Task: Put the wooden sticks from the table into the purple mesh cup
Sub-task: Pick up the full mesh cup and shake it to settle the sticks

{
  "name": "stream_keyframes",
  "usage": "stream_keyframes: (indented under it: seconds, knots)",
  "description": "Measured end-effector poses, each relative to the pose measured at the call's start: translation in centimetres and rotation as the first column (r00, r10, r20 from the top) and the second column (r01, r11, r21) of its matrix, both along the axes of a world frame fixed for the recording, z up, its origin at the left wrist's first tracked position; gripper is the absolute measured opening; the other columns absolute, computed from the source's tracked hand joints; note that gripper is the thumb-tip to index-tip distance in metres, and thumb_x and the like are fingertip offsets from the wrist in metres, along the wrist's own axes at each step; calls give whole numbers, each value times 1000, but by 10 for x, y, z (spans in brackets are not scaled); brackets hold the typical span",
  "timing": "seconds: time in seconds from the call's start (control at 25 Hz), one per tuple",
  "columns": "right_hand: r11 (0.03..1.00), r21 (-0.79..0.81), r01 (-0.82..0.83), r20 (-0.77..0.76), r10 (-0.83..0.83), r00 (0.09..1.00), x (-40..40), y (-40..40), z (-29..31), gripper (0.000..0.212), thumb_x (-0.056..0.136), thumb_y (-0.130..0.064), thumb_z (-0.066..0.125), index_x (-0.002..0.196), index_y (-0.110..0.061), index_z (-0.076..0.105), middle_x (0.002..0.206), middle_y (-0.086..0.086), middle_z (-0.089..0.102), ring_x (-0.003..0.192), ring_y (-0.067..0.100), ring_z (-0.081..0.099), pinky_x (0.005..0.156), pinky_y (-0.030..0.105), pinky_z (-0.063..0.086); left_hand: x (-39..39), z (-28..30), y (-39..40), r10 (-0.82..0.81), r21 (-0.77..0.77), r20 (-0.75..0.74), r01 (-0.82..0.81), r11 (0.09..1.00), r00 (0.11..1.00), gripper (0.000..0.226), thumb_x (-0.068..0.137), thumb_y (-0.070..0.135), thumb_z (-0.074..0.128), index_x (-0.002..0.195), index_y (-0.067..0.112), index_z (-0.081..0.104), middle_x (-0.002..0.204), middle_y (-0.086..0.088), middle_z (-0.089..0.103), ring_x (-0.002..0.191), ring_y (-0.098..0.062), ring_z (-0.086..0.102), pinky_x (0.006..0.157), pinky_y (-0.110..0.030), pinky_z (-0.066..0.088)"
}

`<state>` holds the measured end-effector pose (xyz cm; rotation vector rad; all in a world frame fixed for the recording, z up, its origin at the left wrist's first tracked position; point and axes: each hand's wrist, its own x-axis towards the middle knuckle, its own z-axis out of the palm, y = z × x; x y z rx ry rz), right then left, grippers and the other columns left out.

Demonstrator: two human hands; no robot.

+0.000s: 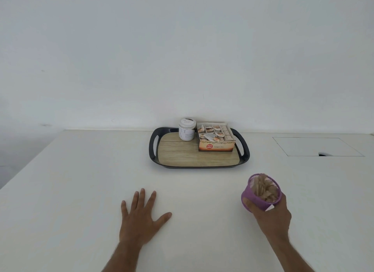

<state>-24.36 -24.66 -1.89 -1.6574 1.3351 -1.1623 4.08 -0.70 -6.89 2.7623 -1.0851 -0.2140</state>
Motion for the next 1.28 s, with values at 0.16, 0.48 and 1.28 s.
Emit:
stream_keyframes:
  seconds: [0.16,0.48,1.28]
  knots:
    - [999,-38,-19,-27,18,999,0,-4,0,85,40,-60,85,114,-37,49,99,-14,61,83,14,58,65,18,42,2,0,0,3,4,-9,-2,1000,1000,106,70,96,6,160,41,3,171,1,-7,158,-17,-12,125,-55,-9]
    - [998,43,-36,-119,41,992,-11,-4,-20,84,41,-54,92,111,-36,50,102,-6,66,85,21,62,70,31,46,1,1,-1,4,-12,-15,-4,1000,1000,107,69,97,7,160,41,4,171,2,-8,157,-16,-13,125,-54,-10]
    - [898,180,-402,-101,424,900,-19,-23,-30,128,50,-8,97,151,-29,21,134,-14,50,117,4,51,98,32,40,3,-3,-1,8,-9,-2,-8,1000,1000,107,69,98,6,160,41,4,171,2,-7,157,-16,-13,124,-55,-10]
